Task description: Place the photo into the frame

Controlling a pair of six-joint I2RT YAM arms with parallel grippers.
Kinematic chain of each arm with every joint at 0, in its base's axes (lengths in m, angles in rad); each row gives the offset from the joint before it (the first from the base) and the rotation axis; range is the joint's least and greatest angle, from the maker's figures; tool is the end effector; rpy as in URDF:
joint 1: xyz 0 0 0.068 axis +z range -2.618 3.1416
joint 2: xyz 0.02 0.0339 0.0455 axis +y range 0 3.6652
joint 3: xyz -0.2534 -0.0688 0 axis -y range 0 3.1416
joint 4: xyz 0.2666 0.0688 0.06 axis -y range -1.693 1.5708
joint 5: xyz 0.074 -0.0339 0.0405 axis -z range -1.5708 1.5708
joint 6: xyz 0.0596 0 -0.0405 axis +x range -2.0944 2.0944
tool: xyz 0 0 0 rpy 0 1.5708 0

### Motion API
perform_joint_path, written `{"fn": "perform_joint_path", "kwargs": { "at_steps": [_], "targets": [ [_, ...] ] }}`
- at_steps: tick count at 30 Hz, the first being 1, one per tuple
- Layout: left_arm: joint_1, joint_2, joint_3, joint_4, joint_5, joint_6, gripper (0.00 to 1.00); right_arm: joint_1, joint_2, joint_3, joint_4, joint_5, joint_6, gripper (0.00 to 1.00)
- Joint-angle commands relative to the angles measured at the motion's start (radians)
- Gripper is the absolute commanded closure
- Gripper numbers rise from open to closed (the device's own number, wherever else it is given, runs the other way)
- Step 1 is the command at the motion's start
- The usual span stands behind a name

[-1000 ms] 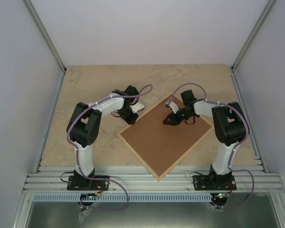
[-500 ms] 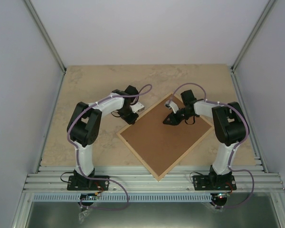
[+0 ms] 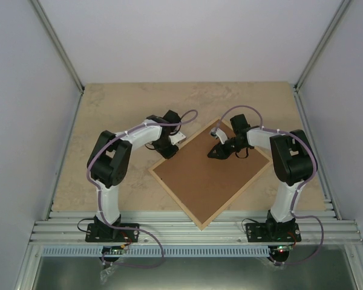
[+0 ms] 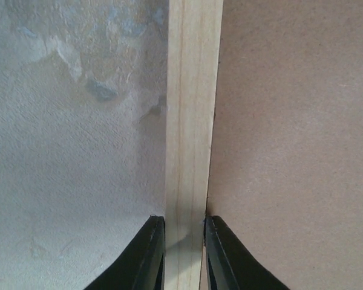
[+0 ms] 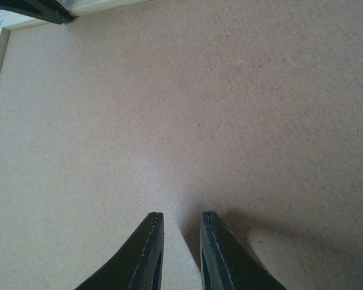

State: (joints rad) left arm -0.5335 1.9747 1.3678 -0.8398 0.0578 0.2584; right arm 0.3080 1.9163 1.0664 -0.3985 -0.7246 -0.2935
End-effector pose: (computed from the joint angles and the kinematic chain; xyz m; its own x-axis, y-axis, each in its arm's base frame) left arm 0.3335 -0.2010 0.1113 -0.6947 0.7066 -0.1343 0.7151 0.6986 -0.0238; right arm 0.3353 0.1481 0.0787 -0.7416 -0.4632 -0.4852 -0.6703 0.5389 0.5101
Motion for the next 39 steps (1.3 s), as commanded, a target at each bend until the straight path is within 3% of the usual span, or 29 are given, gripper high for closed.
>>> {"fn": "perform_joint_path", "kwargs": {
  "at_steps": [1, 7, 11, 17, 24, 33, 39],
  "targets": [
    [-0.036, 0.140, -0.058, 0.015, -0.144, -0.024, 0.80, -0.010, 0.045, -0.023, 0.002, 0.120, 0.002, 0.80],
    [-0.053, 0.177, -0.059, 0.020, -0.130, -0.033, 0.75, -0.010, 0.039, -0.028, 0.004, 0.120, 0.002, 0.80],
    [-0.055, 0.188, -0.047, 0.009, -0.099, -0.019, 0.65, -0.009, 0.040, -0.024, 0.004, 0.119, 0.002, 0.80],
    [-0.017, 0.086, 0.028, -0.033, 0.015, 0.001, 0.60, -0.010, 0.019, 0.002, -0.021, 0.112, -0.016, 0.80],
    [0.064, 0.087, 0.300, -0.092, 0.142, 0.003, 0.53, -0.065, -0.050, 0.095, -0.045, 0.082, -0.039, 0.79],
    [0.049, 0.326, 0.663, -0.112, 0.180, -0.033, 0.47, -0.236, 0.006, 0.218, -0.023, 0.170, -0.029, 0.71],
    [0.011, 0.497, 0.933, -0.142, 0.195, -0.074, 0.46, -0.250, 0.086, 0.280, -0.009, 0.201, -0.017, 0.65]
  ]
}}
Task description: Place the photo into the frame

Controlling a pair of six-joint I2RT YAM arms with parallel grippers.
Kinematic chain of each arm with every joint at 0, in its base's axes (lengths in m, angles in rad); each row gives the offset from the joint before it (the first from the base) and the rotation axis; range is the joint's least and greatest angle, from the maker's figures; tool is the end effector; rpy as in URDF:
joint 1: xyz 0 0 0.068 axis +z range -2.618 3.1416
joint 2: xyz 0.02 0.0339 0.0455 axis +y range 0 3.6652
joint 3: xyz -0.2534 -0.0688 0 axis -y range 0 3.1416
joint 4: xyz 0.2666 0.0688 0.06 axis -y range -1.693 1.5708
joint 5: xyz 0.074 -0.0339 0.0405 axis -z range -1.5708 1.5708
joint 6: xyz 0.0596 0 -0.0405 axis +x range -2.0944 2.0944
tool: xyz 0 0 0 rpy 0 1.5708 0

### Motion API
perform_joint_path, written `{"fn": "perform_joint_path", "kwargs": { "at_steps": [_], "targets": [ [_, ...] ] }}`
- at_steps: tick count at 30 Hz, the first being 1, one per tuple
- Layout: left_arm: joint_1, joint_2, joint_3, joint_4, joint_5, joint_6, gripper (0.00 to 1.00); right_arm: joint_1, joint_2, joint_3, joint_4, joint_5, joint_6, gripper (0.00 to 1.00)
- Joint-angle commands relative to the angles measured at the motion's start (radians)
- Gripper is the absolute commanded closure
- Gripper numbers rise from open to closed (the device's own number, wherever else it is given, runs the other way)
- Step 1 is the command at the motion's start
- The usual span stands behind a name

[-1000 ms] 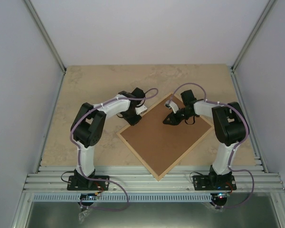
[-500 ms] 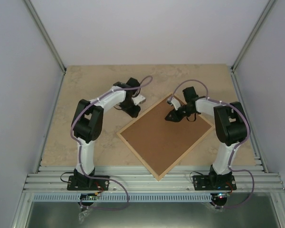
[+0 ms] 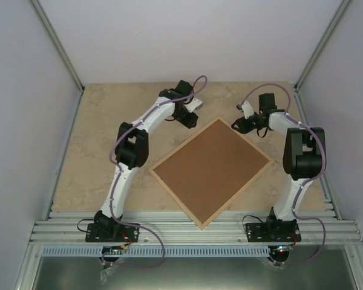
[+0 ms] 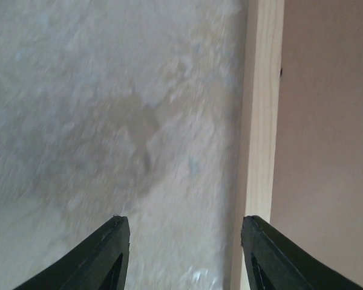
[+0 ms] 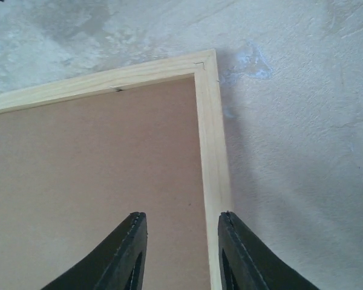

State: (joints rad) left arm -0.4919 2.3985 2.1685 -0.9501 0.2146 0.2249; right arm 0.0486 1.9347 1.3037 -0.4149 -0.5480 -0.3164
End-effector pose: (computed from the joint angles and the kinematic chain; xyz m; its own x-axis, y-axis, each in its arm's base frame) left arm 0.4614 -0.2616 0.1603 -0.6756 0.6092 -0.4152 0.7013 0.7048 -0.1070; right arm 0.4214 0.0516 0.1334 -0.7274 -0.3013 -0.6165 -0.5562 0.7851 0.2725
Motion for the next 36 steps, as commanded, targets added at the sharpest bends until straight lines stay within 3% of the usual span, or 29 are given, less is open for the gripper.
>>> {"fn": "perform_joint_path", "kwargs": {
  "at_steps": [1, 9, 17, 26, 29, 36],
  "targets": [
    [-0.033, 0.081, 0.137, -0.025, 0.040, -0.046, 0.47, 0.009, 0.082, 0.050, 0.007, 0.016, 0.013, 0.63],
    [-0.029, 0.045, 0.066, 0.016, 0.046, -0.048, 0.48, 0.047, 0.186, 0.097, -0.005, 0.012, 0.019, 0.62],
    [0.084, -0.063, -0.076, -0.004, 0.081, -0.077, 0.51, 0.155, 0.224, 0.112, 0.034, -0.027, 0.014, 0.71],
    [0.128, -0.139, -0.184, 0.004, 0.080, -0.087, 0.53, 0.270, 0.306, 0.298, -0.017, -0.086, 0.037, 0.73],
    [0.128, -0.141, -0.188, 0.009, 0.083, -0.084, 0.53, 0.241, 0.268, 0.344, -0.073, -0.080, 0.045, 0.68],
    [0.128, -0.144, -0.191, 0.042, 0.095, -0.076, 0.53, 0.073, 0.177, 0.284, -0.111, -0.015, 0.012, 0.59]
  ]
}}
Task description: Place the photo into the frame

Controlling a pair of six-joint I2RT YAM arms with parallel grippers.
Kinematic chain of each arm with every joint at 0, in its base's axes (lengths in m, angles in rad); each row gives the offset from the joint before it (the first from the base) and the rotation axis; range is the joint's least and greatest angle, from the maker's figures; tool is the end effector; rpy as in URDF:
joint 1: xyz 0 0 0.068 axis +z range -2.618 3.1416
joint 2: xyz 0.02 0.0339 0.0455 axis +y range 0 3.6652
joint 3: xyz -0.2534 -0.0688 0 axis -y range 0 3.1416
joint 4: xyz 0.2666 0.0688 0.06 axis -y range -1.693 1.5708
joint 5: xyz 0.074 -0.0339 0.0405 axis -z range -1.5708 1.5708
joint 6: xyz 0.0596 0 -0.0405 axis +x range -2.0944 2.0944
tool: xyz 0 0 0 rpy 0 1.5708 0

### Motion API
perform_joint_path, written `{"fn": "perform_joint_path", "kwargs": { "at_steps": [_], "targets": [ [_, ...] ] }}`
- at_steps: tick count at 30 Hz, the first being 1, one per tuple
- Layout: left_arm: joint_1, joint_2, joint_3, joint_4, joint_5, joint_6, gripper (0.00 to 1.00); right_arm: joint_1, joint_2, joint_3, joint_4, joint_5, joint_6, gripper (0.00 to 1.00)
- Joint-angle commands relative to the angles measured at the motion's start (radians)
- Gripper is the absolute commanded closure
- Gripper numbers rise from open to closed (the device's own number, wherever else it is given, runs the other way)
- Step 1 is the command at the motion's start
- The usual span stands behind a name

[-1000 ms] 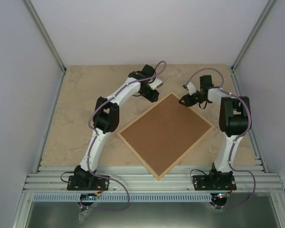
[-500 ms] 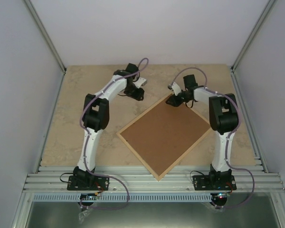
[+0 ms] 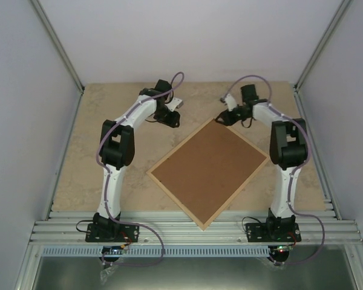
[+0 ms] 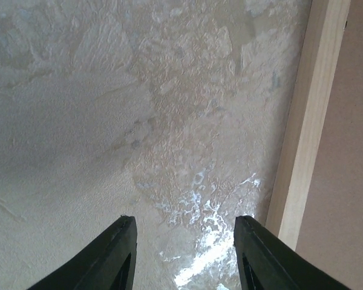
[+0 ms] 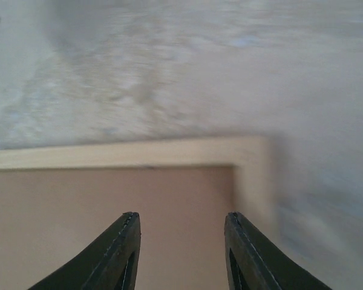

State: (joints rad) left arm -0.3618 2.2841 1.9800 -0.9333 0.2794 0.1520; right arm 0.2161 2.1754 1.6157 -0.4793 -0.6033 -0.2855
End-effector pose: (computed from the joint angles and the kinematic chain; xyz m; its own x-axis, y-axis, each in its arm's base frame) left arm 0.4628 -0.1927 0.1585 -0.8093 0.4619 -0.3629 0.5536 0.8064 -0.2080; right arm 0.4657 0.1369 0.1252 -0.6789 -0.3865 -0.6243 -0.6762 0.6605 0.3264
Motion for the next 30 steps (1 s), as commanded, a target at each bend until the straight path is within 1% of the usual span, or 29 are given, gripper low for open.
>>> {"fn": "perform_joint_path", "kwargs": {
  "at_steps": [1, 8, 12, 15, 20, 22, 24, 27, 30],
  "targets": [
    [-0.002, -0.026, -0.001, 0.026, 0.030, -0.001, 0.53, -0.108, -0.068, -0.035, -0.046, 0.043, -0.024, 0.58],
    [-0.002, -0.003, 0.041, 0.018, 0.021, 0.014, 0.53, -0.127, -0.005, -0.001, -0.081, 0.076, -0.039, 0.52],
    [-0.001, -0.007, 0.044, 0.014, 0.012, 0.020, 0.53, -0.119, 0.057, 0.036, -0.121, 0.062, -0.043, 0.52],
    [0.001, -0.018, 0.029, 0.016, 0.010, 0.017, 0.53, -0.099, 0.085, 0.043, -0.138, 0.047, -0.054, 0.56],
    [0.007, -0.041, -0.006, 0.024, 0.012, 0.016, 0.53, -0.048, 0.111, 0.045, -0.120, 0.024, -0.052, 0.72],
    [0.009, -0.042, -0.012, 0.022, 0.012, 0.014, 0.53, -0.016, 0.126, 0.061, -0.106, 0.019, -0.047, 0.76],
    [0.012, -0.044, -0.015, 0.020, 0.013, 0.012, 0.54, 0.014, 0.140, 0.085, -0.091, 0.014, -0.040, 0.78],
    [0.014, -0.040, -0.014, 0.017, -0.001, 0.004, 0.54, 0.066, 0.179, 0.149, -0.076, 0.007, -0.026, 0.79],
    [0.015, -0.036, -0.012, 0.010, -0.006, -0.007, 0.55, 0.114, 0.211, 0.237, -0.081, -0.022, -0.012, 0.75]
  ]
}}
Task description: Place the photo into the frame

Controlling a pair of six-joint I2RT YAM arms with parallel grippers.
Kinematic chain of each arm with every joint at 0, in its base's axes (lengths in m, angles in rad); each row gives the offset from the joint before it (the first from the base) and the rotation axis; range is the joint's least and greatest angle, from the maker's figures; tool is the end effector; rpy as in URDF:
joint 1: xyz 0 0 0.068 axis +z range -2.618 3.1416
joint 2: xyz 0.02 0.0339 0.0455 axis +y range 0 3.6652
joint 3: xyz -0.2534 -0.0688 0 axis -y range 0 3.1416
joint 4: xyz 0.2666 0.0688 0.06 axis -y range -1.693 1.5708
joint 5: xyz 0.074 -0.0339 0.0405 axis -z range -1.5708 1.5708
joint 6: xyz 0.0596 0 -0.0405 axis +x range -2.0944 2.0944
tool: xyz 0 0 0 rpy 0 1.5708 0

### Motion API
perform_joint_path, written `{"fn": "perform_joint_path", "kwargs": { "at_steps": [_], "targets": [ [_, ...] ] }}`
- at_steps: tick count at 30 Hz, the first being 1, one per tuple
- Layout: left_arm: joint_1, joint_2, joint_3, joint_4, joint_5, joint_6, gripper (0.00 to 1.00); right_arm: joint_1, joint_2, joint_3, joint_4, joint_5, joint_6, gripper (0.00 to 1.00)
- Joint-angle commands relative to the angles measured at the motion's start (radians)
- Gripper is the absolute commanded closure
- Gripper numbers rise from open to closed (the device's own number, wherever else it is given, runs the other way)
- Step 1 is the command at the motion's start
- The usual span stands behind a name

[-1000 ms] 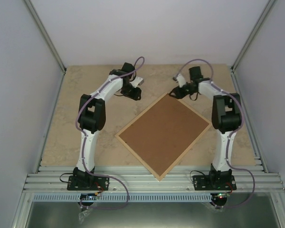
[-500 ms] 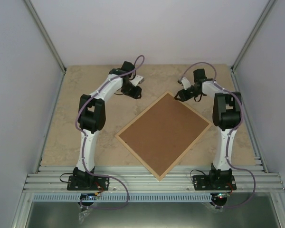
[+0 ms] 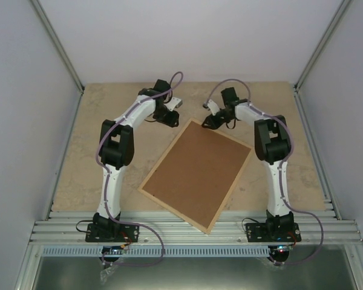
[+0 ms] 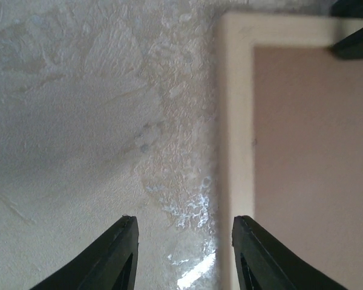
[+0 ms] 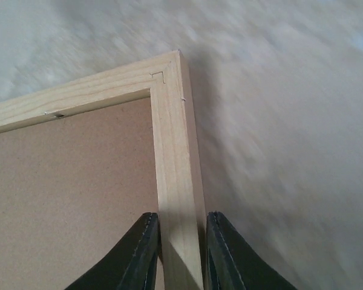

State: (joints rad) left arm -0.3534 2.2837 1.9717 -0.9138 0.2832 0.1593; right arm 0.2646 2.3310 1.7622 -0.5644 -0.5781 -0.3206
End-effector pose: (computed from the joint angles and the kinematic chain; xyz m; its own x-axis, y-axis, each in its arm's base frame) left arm 0.4655 -0.1895 0.1570 -0.8050 0.4593 -0.3756 0.5557 0.8055 -0.2060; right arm 0.4780 0.1633 0.0919 -0.6902 -0.4605 -0.5581 -0.6955 0.6350 0.3362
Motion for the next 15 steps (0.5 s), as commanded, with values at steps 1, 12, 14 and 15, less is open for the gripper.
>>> {"fn": "perform_joint_path", "kwargs": {
  "at_steps": [1, 12, 14, 15],
  "targets": [
    [0.007, -0.036, -0.004, -0.012, -0.009, -0.019, 0.55, 0.075, 0.057, 0.117, -0.001, -0.054, 0.029, 0.74],
    [0.010, -0.038, -0.028, 0.011, 0.041, -0.011, 0.54, -0.044, -0.245, -0.121, -0.044, 0.019, 0.002, 0.67],
    [0.005, -0.026, -0.002, 0.002, 0.083, 0.036, 0.52, -0.093, -0.284, -0.181, -0.048, 0.054, -0.041, 0.67],
    [-0.001, -0.019, 0.012, -0.012, 0.087, 0.058, 0.52, -0.126, -0.293, -0.209, -0.047, 0.064, -0.056, 0.68]
  ]
}}
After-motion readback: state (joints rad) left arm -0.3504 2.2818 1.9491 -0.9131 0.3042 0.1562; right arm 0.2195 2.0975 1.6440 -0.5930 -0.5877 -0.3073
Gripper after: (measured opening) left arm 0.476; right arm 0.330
